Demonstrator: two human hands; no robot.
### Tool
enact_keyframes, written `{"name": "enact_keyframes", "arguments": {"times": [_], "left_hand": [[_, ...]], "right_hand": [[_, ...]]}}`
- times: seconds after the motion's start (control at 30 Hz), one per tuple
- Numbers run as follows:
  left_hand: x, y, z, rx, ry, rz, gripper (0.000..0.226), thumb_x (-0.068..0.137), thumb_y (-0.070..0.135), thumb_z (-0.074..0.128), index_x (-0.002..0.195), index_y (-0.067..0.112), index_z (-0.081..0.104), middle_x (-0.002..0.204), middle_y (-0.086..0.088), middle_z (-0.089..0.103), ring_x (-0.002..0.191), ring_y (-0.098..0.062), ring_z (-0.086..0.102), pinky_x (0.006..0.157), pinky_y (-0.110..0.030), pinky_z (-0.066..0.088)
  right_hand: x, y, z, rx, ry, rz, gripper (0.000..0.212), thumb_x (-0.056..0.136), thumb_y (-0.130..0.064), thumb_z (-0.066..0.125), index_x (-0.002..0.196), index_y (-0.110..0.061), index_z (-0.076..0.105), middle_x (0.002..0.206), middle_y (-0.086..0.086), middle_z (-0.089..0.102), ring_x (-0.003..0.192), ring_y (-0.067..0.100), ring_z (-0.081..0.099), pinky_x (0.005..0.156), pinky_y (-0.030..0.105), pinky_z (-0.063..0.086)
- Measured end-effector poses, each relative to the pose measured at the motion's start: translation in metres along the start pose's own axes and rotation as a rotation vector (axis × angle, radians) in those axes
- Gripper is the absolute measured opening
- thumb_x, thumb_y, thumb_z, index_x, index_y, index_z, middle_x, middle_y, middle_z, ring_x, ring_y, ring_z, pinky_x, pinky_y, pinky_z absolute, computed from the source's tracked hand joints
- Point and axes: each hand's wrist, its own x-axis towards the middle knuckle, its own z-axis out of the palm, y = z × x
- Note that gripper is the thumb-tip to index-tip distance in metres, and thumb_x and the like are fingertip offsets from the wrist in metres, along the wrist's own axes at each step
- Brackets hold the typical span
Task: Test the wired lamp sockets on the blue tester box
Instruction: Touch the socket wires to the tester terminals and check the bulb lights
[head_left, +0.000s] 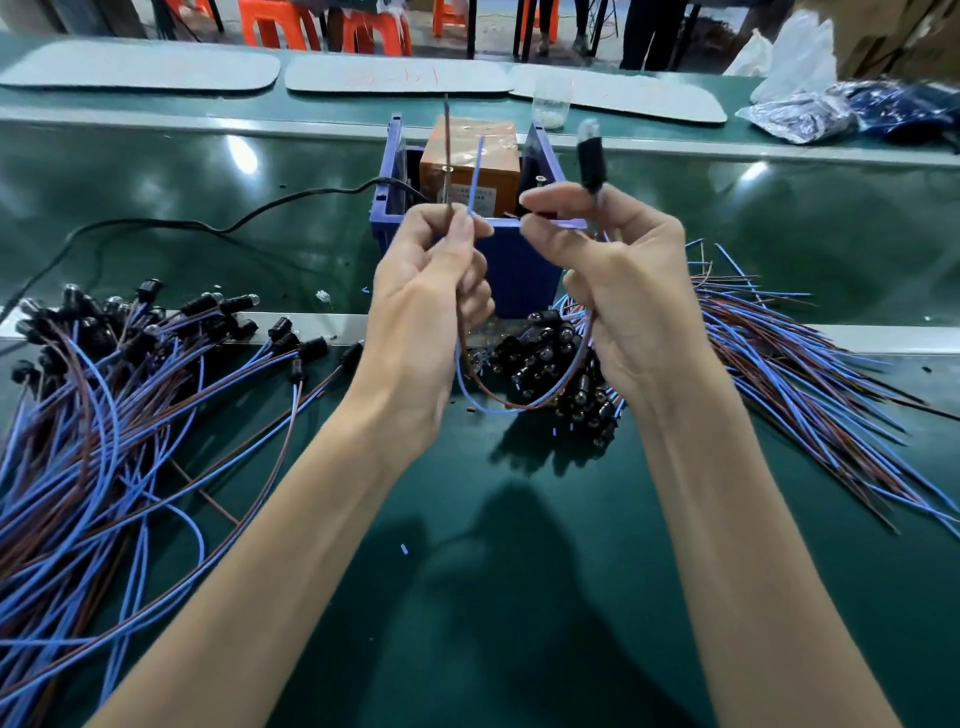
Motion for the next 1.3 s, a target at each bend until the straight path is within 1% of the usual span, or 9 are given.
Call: {"name": "enact_keyframes", "arguments": {"times": [0.1, 0.2, 0.3, 0.37, 0.47, 0.6, 0.73, 1.0, 1.3], "left_hand": [[0.001, 0.003, -0.002, -0.094, 0.054, 0.003, 0.022, 0.101, 0.013, 0.043, 0.082, 0.015, 0.053, 0.063, 0.005, 0.045, 0.058, -0.006, 0.039, 0.059, -0.018, 0.034], [0.002, 0.006, -0.003, -0.17, 0.065, -0.051, 0.019, 0.097, 0.019, 0.051, 0.082, 0.018, 0.063, 0.072, 0.005, 0.063, 0.064, -0.007, 0.057, 0.066, -0.022, 0.045], [0.001, 0.009, -0.002, -0.312, 0.062, -0.109, 0.02, 0.095, 0.017, 0.053, 0.081, 0.015, 0.068, 0.071, -0.001, 0.071, 0.059, -0.013, 0.066, 0.056, -0.02, 0.052], [0.0, 0.009, -0.002, -0.31, 0.069, -0.13, 0.022, 0.095, 0.018, 0.054, 0.081, 0.016, 0.071, 0.07, 0.0, 0.071, 0.055, -0.01, 0.065, 0.05, -0.018, 0.05], [0.001, 0.005, -0.003, -0.217, 0.14, -0.129, 0.016, 0.096, 0.022, 0.054, 0.092, 0.02, 0.069, 0.061, 0.01, 0.063, 0.052, 0.0, 0.056, 0.052, -0.013, 0.045], [0.007, -0.003, -0.011, -0.08, 0.308, -0.102, 0.017, 0.097, 0.026, 0.054, 0.096, 0.023, 0.071, 0.061, 0.01, 0.046, 0.049, -0.002, 0.041, 0.05, -0.013, 0.038], [0.016, -0.006, -0.018, -0.013, 0.311, -0.13, 0.025, 0.101, 0.015, 0.04, 0.11, 0.017, 0.063, 0.054, 0.009, 0.032, 0.041, -0.004, 0.026, 0.041, -0.015, 0.027], [0.025, -0.01, -0.035, 0.338, 0.253, 0.045, 0.04, 0.101, 0.007, 0.041, 0.138, 0.014, 0.05, 0.063, 0.009, 0.06, 0.039, -0.004, 0.045, 0.047, -0.017, 0.045], [0.028, -0.014, -0.047, 0.383, 0.294, 0.071, 0.031, 0.098, 0.01, 0.051, 0.126, 0.015, 0.061, 0.073, 0.006, 0.074, 0.039, -0.006, 0.053, 0.05, -0.02, 0.049]], "right_hand": [[-0.004, 0.002, 0.006, -0.005, -0.05, 0.009, 0.017, 0.079, -0.006, 0.075, 0.066, -0.01, 0.065, 0.051, -0.01, 0.057, 0.038, -0.002, 0.043, 0.04, 0.006, 0.03], [-0.005, 0.005, 0.009, -0.047, -0.155, 0.066, 0.016, 0.082, -0.012, 0.073, 0.068, -0.009, 0.069, 0.064, 0.004, 0.067, 0.048, 0.001, 0.054, 0.046, 0.007, 0.039], [-0.008, 0.009, 0.014, 0.015, -0.289, 0.116, 0.007, 0.077, 0.002, 0.072, 0.08, -0.004, 0.072, 0.068, 0.001, 0.072, 0.062, 0.008, 0.066, 0.062, 0.017, 0.053], [-0.008, 0.009, 0.016, 0.022, -0.295, 0.131, 0.008, 0.077, 0.005, 0.072, 0.08, -0.002, 0.071, 0.068, 0.001, 0.071, 0.063, 0.008, 0.066, 0.06, 0.018, 0.052], [-0.007, 0.006, 0.017, 0.018, -0.248, 0.148, 0.011, 0.083, 0.003, 0.067, 0.077, -0.005, 0.066, 0.07, 0.003, 0.071, 0.062, 0.01, 0.069, 0.05, 0.011, 0.046], [-0.004, 0.002, 0.013, 0.122, -0.151, 0.193, 0.013, 0.095, -0.002, 0.055, 0.084, -0.009, 0.051, 0.076, 0.01, 0.071, 0.058, 0.015, 0.071, 0.039, 0.01, 0.04], [0.002, 0.004, 0.005, 0.035, -0.017, 0.1, 0.005, 0.093, -0.007, 0.061, 0.088, -0.009, 0.062, 0.067, 0.003, 0.07, 0.051, 0.006, 0.063, 0.042, 0.007, 0.038], [0.012, 0.008, -0.013, 0.02, 0.157, 0.026, 0.014, 0.092, -0.001, 0.059, 0.095, -0.011, 0.068, 0.067, 0.004, 0.069, 0.047, -0.001, 0.054, 0.041, 0.007, 0.034], [0.019, 0.012, -0.025, -0.037, 0.212, 0.106, 0.019, 0.092, -0.003, 0.054, 0.086, -0.014, 0.069, 0.064, -0.004, 0.067, 0.044, 0.001, 0.036, 0.042, 0.01, 0.029]]}}
